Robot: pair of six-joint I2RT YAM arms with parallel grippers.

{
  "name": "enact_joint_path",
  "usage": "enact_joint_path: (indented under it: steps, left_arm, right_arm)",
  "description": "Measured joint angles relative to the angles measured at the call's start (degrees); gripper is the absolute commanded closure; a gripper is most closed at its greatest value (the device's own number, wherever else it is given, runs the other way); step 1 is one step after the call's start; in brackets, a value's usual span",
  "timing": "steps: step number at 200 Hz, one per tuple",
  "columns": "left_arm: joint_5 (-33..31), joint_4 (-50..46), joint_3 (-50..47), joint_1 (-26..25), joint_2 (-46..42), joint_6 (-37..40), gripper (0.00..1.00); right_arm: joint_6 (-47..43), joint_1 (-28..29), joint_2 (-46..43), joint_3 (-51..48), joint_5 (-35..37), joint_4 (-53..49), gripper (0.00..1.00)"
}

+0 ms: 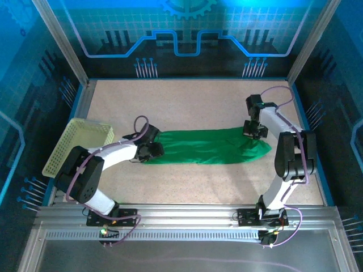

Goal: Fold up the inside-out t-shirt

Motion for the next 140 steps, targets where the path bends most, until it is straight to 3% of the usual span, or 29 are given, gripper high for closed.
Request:
enact_joint_path:
  steps: [32,86,140]
  left_arm:
    - [0.96,-1.68,0.46,-3.96,-0.98,-1.77,0.34]
    - [-0.04,-6.21,4.15,1.22,-6.12,-0.07,0.37]
    - [1.11,-4.35,5.2,0.59,0.92,1.31,0.45]
  right_arm:
    - [-1.31,0.35,-1.05,4.61,6.19,-4.04,1.0]
    - [-2.58,7.06,-1.16,11.17,16.55,-11.72,1.0]
    - [-2.69,13.6,0.7,18.32,22.43,-18.49,1.0]
